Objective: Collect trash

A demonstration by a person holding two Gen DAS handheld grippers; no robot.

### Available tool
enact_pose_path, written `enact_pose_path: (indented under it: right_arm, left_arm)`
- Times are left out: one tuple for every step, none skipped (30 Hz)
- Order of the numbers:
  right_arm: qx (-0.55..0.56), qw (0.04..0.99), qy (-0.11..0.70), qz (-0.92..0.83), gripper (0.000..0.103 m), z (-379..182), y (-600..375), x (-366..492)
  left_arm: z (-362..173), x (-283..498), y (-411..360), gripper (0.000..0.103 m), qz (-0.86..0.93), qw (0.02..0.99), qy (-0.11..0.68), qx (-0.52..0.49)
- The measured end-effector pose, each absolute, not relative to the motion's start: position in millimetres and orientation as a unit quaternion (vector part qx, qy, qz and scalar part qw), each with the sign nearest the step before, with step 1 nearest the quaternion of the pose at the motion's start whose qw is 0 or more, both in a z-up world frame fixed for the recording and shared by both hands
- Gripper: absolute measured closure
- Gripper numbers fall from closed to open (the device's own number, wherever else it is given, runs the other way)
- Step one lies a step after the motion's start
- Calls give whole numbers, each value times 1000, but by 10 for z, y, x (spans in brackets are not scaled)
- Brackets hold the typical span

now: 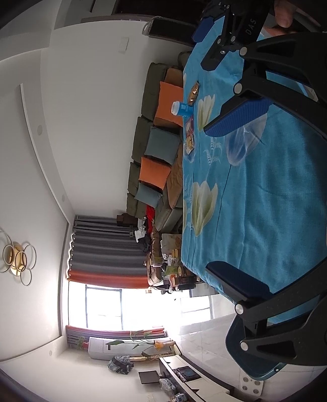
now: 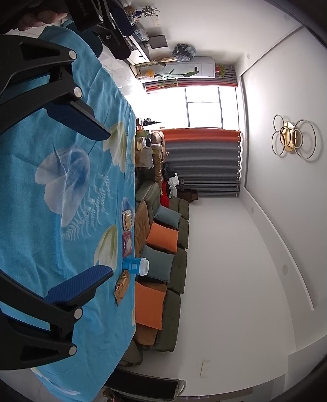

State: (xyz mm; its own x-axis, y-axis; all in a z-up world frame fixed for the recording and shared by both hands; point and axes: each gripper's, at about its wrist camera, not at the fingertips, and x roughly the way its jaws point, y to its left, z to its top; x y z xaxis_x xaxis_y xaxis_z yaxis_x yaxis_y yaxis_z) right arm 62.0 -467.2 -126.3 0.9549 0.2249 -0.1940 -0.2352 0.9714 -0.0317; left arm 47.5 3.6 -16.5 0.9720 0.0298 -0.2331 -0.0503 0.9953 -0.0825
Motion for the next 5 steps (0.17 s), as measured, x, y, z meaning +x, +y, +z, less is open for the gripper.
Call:
enact_pose_path:
  right_arm:
    - [-27, 989, 94, 113, 7, -1262, -4696, 636]
    - [-24, 989, 96, 112, 7, -1260, -4728, 664]
    - [-23, 989, 97, 110, 7, -1261, -4765, 696]
    - [-23, 989, 100, 107, 7, -1256, -4813, 745]
    - [-20, 988, 107, 107, 7, -1249, -4872, 811]
  left_arm:
    - [-168, 494, 45, 6, 20, 992, 120, -43]
    - [-171, 518, 53, 6, 21, 991, 124, -39]
    - [-173, 551, 65, 6, 26, 991, 129, -35]
    - [-174, 601, 83, 6, 28, 990, 137, -34]
    - [-174, 668, 113, 6, 27, 988, 147, -32]
